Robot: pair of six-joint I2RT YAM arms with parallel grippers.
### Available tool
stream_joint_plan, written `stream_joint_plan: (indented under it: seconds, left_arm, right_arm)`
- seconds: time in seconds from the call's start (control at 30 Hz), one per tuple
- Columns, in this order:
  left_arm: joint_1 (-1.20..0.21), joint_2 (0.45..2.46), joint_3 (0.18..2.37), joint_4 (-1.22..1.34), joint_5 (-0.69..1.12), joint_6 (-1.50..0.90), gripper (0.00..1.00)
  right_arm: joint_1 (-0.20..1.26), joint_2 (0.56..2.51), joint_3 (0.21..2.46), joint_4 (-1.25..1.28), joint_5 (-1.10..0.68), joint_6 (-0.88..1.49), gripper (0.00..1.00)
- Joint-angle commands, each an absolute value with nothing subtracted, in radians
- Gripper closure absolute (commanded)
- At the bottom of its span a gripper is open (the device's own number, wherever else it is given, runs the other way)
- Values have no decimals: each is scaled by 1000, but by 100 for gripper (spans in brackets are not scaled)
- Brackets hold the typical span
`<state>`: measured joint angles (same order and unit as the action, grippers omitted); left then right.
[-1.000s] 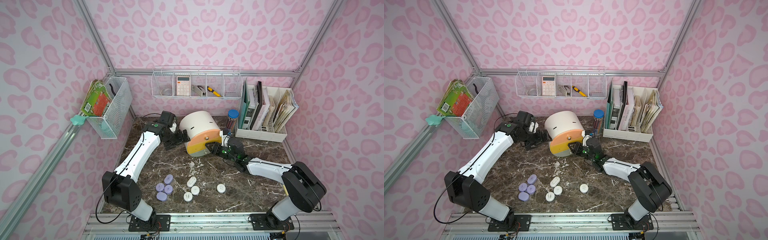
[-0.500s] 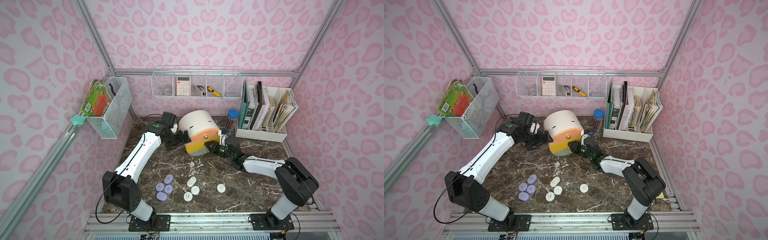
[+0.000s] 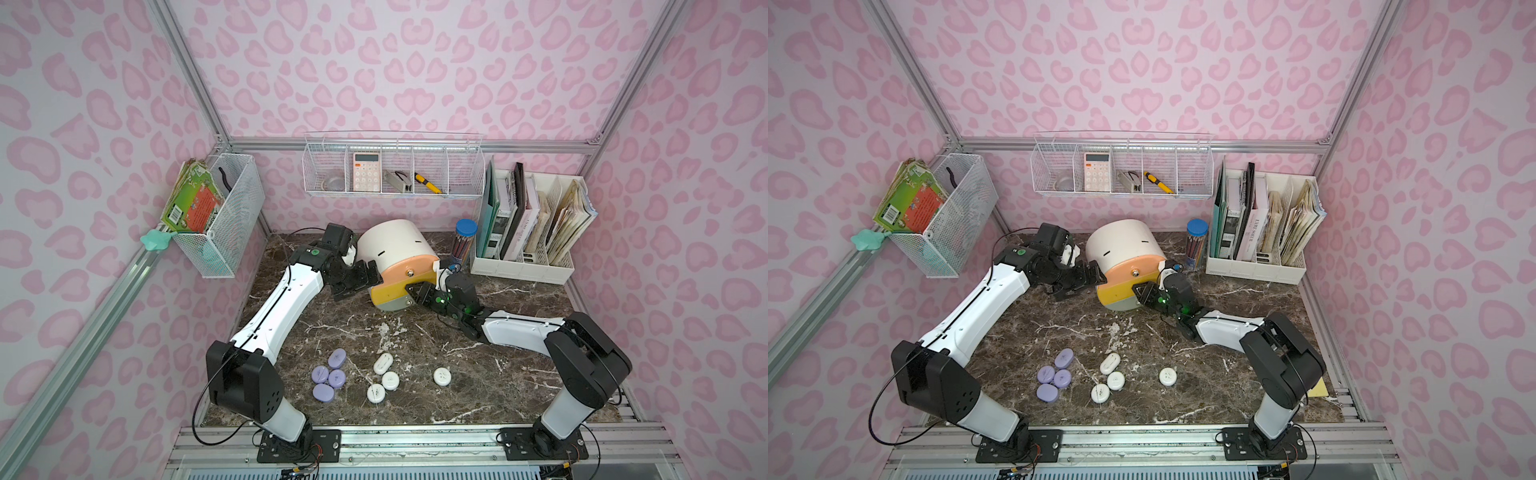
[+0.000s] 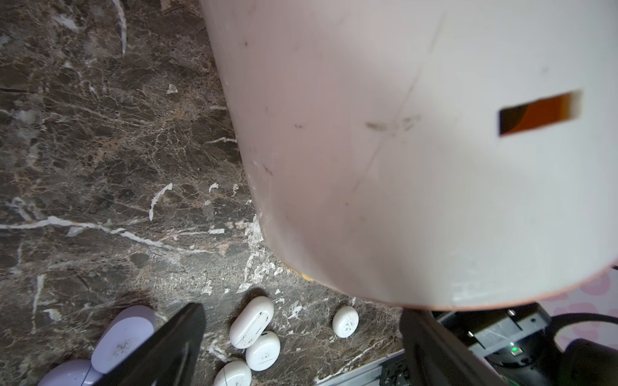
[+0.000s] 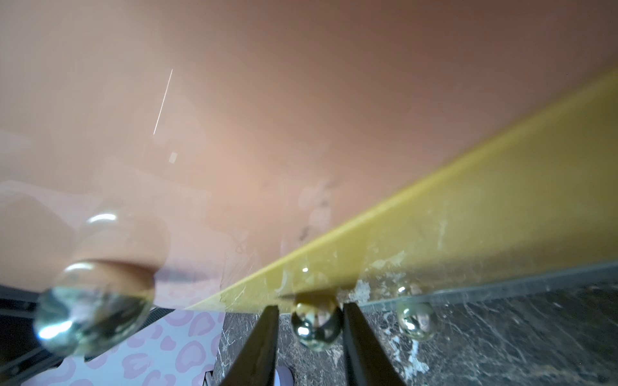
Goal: Put the bluetooth earphones in the drawer according to color
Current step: Open the drawer in the storage box.
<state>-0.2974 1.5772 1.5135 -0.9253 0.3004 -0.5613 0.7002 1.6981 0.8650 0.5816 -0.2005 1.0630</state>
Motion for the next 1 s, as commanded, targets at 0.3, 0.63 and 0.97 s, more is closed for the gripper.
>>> stream_joint_plan:
  seconds: [0.3, 0.63, 0.97]
  left_arm:
    - [-298, 1583, 1515, -926, 287, -548, 4]
    - [-298, 1590, 1520, -930, 268, -545, 3]
    - [-298, 1594, 1518, -930, 266, -546, 4]
  right_arm:
    - [712, 1664, 862, 574, -202, 1077, 82]
    - [771, 1521, 751, 509, -157, 1067, 82]
    - [846, 1398, 674, 435, -98, 1066, 82]
